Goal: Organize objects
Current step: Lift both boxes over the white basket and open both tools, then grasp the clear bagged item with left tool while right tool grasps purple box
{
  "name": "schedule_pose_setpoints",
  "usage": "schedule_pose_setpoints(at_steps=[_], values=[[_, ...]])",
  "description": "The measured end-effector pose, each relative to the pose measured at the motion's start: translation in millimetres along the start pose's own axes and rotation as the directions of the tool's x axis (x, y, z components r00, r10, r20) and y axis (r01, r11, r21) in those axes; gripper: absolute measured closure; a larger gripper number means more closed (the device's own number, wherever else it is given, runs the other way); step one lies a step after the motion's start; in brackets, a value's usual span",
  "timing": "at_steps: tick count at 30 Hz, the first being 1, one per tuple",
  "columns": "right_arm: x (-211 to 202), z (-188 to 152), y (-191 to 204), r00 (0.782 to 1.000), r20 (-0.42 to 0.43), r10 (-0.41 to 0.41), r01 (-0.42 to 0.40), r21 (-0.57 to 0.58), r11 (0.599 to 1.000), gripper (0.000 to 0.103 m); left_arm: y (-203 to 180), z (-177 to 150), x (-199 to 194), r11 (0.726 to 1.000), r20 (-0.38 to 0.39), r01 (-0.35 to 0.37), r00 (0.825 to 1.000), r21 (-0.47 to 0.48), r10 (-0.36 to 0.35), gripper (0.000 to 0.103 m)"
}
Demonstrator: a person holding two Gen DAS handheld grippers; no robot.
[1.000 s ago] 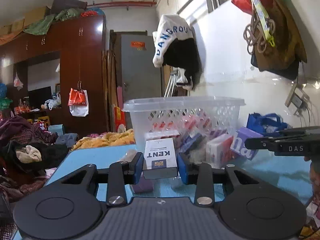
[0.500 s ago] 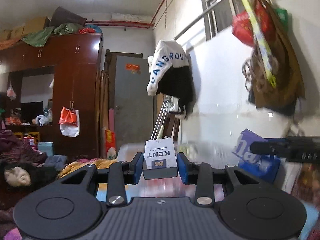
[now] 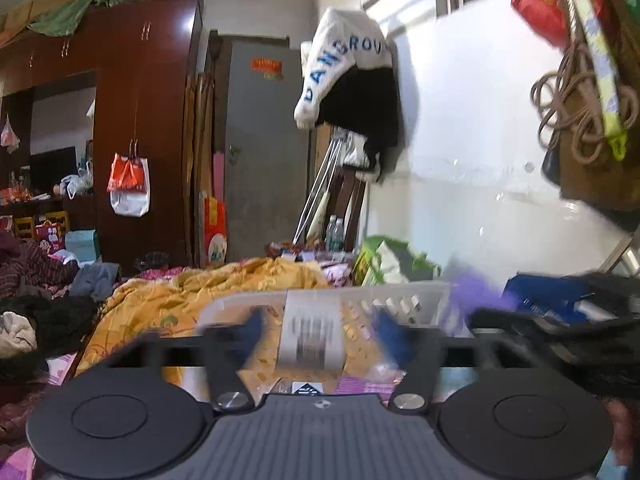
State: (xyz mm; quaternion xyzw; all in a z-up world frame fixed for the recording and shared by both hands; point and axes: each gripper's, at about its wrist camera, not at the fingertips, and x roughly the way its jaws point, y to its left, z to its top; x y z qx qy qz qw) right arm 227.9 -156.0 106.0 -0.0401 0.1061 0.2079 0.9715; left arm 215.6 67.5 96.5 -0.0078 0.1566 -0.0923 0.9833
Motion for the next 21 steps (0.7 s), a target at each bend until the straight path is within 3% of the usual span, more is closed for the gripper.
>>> schedule_pose_setpoints(at_steps=[2, 6, 9, 11, 12, 14, 21], values=[[-17.9, -4.9, -4.2, 0.999, 0.035, -0.017, 0.016, 0.015, 1.0, 0.004, 1.5, -4.8, -2.1, 1.0, 0.005, -0.02, 1.0, -0.001, 0.02, 0.022], [-58.6, -26.3, -20.7, 0.998, 0.055, 0.008, -0.011, 0.067, 0.998, 0.0, 10.4, -27.5, -46.4, 0.999, 0.052, 0.033, 0.998, -0.018, -0.032, 0.019], [-68.2, -57.1, -29.1, 1.0, -0.013, -0.004, 0.005, 0.077, 0.997, 0.0, 17.7, -55.8, -73.0, 0.999, 0.045, 0.032, 0.998, -0.002, -0.032, 0.012], [-57.0, -77.1, -33.9, 0.993, -0.121, 0.013, -0.002, 0.088, 0.996, 0.0, 26.6, -75.5, -79.1, 1.0, 0.011, 0.015, 1.0, -0.002, -0.015, 0.012], [-50.1, -83.8, -35.0, 0.987, -0.159, 0.017, -0.002, 0.095, 0.996, 0.003, 32.5, -83.5, -78.6, 1.0, -0.015, 0.014, 1.0, -0.011, -0.014, 0.012], [-34.8, -94.3, -34.4, 0.974, -0.226, 0.024, -0.002, 0.097, 0.995, 0.026, 45.0, -92.4, -74.0, 0.999, -0.058, 0.019, 0.998, -0.041, -0.021, 0.012], [-13.2, -104.5, -33.9, 0.948, -0.31, 0.068, -0.033, 0.116, 0.993, 0.032, 80.1, -109.8, -50.9, 0.993, -0.162, -0.038, 0.987, -0.116, 0.019, 0.012]])
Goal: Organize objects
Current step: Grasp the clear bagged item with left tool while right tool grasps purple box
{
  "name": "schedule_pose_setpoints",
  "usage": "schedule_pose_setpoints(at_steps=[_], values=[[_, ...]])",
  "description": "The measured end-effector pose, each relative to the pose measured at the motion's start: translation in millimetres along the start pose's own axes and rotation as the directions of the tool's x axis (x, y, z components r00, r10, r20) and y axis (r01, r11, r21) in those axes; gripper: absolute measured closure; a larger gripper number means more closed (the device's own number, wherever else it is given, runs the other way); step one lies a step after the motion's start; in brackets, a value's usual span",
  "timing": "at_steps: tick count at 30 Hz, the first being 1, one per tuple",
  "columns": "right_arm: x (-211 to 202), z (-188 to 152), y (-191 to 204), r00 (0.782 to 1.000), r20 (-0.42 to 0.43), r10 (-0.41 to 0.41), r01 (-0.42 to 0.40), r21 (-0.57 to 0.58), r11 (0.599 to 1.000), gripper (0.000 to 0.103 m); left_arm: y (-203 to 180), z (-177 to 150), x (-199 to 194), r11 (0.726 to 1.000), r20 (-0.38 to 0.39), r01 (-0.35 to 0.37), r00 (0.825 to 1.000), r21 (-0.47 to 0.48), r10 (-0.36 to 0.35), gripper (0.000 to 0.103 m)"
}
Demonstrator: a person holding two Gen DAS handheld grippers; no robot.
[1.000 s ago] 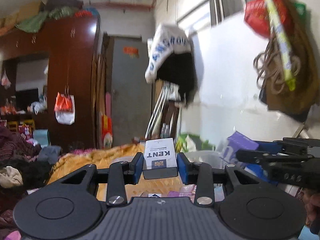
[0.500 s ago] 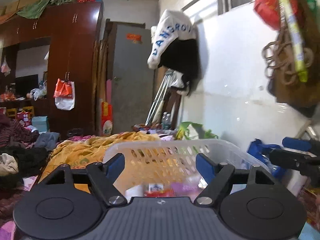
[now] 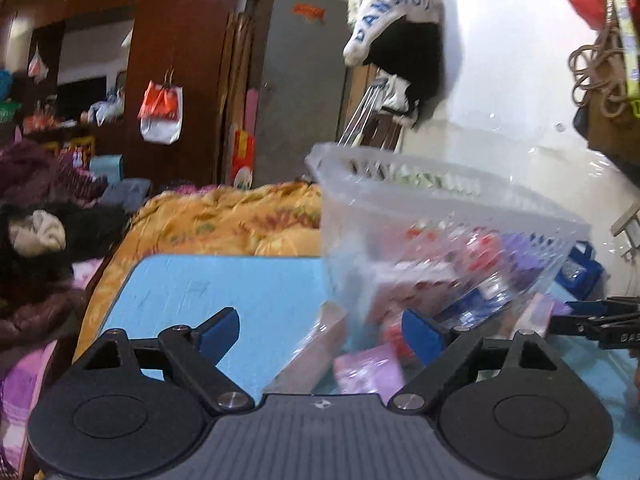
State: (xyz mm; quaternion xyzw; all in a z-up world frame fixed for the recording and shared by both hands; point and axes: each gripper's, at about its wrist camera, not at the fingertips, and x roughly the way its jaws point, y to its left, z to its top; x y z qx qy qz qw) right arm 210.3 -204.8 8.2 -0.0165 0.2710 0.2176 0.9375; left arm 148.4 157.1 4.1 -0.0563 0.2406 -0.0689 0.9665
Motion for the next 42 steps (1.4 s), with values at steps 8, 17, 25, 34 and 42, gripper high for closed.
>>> schedule_pose_setpoints(at_steps=[8, 17, 25, 34, 42], values=[[-4.9, -2.1, -0.2, 0.998, 0.027, -0.048, 0.049, -0.017, 0.999, 0.045, 2.6, -4.1, 14.9, 0.999, -0.065, -0.039, 0.997, -0.002, 0.039, 0.012], [-18.5, -1.9, -4.8, 0.995, 0.094, -0.046, 0.044, 0.021, 0.999, 0.045, 1.7, 1.3, 37.3, 0.996, -0.117, -0.089, 0.989, -0.008, 0.088, 0.013], [-18.1, -2.6, -2.1, 0.994, 0.098, -0.046, 0.045, 0.011, 0.999, 0.045, 3.4, 0.0, 35.2, 0.996, -0.124, -0.086, 0.989, -0.02, 0.083, 0.028], [-18.8, -3.3, -3.1, 0.994, 0.104, -0.041, 0.04, 0.013, 0.999, 0.045, -7.9, -1.5, 40.7, 0.994, -0.138, -0.108, 0.984, 0.028, 0.11, 0.06], [-20.9, -4.3, 0.2, 0.992, 0.119, -0.047, 0.047, 0.001, 0.999, 0.045, -11.4, -9.8, 13.1, 0.997, -0.059, -0.079, 0.995, 0.024, 0.08, 0.062]])
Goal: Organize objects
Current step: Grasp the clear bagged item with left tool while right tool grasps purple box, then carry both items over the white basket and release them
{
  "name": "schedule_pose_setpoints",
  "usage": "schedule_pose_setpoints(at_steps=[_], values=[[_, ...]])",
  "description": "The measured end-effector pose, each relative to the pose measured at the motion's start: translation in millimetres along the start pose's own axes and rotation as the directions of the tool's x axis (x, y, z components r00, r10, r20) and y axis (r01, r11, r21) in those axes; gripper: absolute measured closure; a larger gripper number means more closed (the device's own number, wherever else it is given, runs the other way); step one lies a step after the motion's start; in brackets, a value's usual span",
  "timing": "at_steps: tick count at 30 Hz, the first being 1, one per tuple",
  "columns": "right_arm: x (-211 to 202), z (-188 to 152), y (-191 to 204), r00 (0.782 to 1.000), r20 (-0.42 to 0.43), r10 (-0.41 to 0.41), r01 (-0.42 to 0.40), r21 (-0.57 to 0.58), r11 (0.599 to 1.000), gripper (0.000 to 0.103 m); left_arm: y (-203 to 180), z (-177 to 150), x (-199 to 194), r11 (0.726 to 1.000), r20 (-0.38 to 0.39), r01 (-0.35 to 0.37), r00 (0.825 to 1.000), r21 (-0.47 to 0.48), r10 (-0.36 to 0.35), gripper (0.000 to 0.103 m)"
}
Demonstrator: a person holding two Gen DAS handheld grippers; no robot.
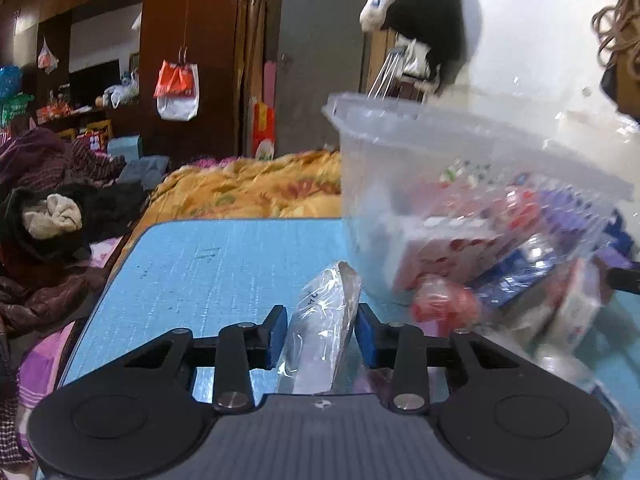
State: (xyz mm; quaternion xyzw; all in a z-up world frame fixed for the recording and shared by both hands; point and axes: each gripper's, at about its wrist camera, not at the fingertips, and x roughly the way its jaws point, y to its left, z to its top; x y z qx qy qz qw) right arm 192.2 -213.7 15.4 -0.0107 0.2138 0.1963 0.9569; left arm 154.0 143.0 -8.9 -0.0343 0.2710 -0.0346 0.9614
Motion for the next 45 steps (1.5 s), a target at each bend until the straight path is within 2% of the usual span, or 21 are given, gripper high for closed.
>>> schedule_pose_setpoints(at_steps=[3, 9, 12, 21, 27, 31, 39, 42, 43, 45], values=[[-2.3, -0.5, 0.0, 1.0, 0.013, 0.002, -0.002, 0.002, 1.0, 0.045, 1.5, -5.7, -20.3, 0.999, 0.059, 0.046, 0.997, -0.025, -0.044, 0.062], [-12.0, -2.4, -3.5, 0.998, 0.069, 0.002, -0.004, 0.027, 1.0, 0.045, -0.6, -11.6, -48.9, 0.995, 0.175, 0.087, 0.982, -0.054, -0.076, 0.062], [-16.3, -3.4, -2.6, 0.996, 0.089, 0.018, -0.021, 0.027, 0.999, 0.045, -2.9, -16.6, -54.6, 0.993, 0.197, 0.103, 0.976, -0.065, -0.089, 0.062], [-21.3, -4.5, 1.4, 0.992, 0.129, -0.001, -0.001, 0.016, 1.0, 0.045, -15.2, -27.7, -59.4, 0.988, 0.205, 0.149, 0.969, -0.048, -0.136, 0.062], [-42.8, -9.7, 1.5, 0.976, 0.216, -0.007, 0.003, 0.021, 1.0, 0.046, -20.4, -40.3, -76.5, 0.99, 0.24, 0.138, 0.962, -0.026, -0.127, 0.062], [-60.9, -15.3, -1.5, 0.97, 0.243, 0.018, -0.029, 0.042, 0.999, 0.046, -16.5, -42.9, -90.8, 0.99, 0.279, 0.134, 0.953, -0.033, -0.12, 0.062], [-82.1, -24.9, 11.4, 0.966, 0.248, 0.078, -0.093, 0.048, 0.995, 0.046, -27.6, -38.3, -104.0, 0.987, 0.316, 0.163, 0.936, 0.006, -0.156, 0.062], [-89.1, -15.2, 23.9, 0.955, 0.281, 0.097, -0.105, 0.011, 0.994, 0.046, -31.5, -25.7, -107.5, 0.986, 0.339, 0.165, 0.927, 0.017, -0.161, 0.062], [-92.1, -8.5, 28.9, 0.945, 0.311, 0.1, -0.102, -0.009, 0.995, 0.046, -33.2, -16.4, -108.6, 0.986, 0.354, 0.165, 0.921, 0.021, -0.162, 0.062], [-96.1, 8.5, 37.9, 0.913, 0.398, 0.092, -0.082, -0.042, 0.996, 0.045, -35.9, 7.3, -107.5, 0.983, 0.364, 0.182, 0.914, 0.025, -0.179, 0.062]])
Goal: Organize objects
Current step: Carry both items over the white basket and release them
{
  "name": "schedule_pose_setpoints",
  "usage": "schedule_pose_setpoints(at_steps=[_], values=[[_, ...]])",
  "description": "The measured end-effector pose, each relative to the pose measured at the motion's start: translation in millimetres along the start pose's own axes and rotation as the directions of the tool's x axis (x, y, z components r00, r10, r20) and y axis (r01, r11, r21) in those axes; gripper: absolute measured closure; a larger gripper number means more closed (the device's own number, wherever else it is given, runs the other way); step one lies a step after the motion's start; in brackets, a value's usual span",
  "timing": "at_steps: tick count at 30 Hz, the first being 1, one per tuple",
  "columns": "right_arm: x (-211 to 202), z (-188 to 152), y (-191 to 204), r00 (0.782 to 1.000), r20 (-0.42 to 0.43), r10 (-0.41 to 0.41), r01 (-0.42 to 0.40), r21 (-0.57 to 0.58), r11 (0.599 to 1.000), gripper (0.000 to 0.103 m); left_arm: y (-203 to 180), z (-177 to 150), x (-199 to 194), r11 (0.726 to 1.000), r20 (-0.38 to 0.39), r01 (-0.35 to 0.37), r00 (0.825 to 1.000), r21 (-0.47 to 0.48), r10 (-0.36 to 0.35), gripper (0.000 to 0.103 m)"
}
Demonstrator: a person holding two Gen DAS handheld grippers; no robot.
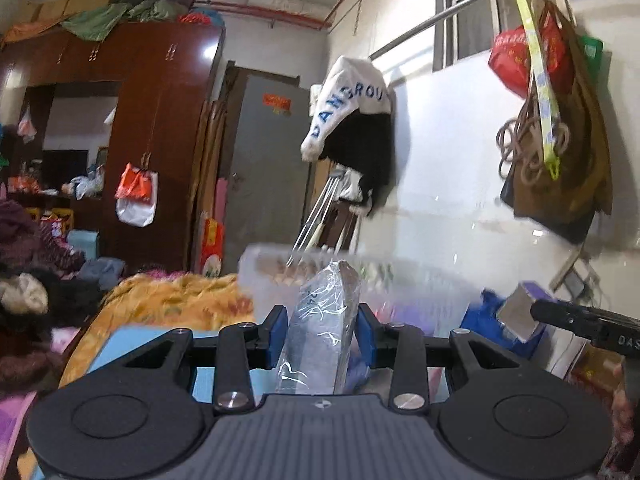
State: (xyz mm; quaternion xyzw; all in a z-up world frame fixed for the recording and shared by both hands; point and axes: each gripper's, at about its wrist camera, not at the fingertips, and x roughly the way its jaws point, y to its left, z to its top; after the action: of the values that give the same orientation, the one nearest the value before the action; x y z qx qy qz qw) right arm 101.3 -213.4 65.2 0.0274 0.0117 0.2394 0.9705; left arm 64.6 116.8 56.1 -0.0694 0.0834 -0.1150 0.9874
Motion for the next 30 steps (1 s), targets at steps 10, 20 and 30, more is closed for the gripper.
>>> schedule_pose_setpoints(at_steps=[10, 20, 30], values=[[132.2, 53.8, -23.7, 0.99, -0.115, -0.076, 0.075, -0.018, 0.997, 0.045, -18.3, 92.1, 125.4, 0.997, -0.103, -0.055, 0.993, 0.048, 0.059, 0.062], [102.7, 33.5, -34.1, 0.981, -0.181, -0.065, 0.076, 0.056, 0.996, 0.0, -3.3, 58.6, 134.6, 0.999, -0.181, -0.033, 0.983, 0.012, 0.034, 0.028], [100.9, -37.3, -17.9, 0.911, -0.408, 0.06, -0.052, 0.03, 0.998, 0.0, 24.2, -31.8, 46.1, 0.997, -0.266, -0.026, 0.963, 0.076, 0.046, 0.012]])
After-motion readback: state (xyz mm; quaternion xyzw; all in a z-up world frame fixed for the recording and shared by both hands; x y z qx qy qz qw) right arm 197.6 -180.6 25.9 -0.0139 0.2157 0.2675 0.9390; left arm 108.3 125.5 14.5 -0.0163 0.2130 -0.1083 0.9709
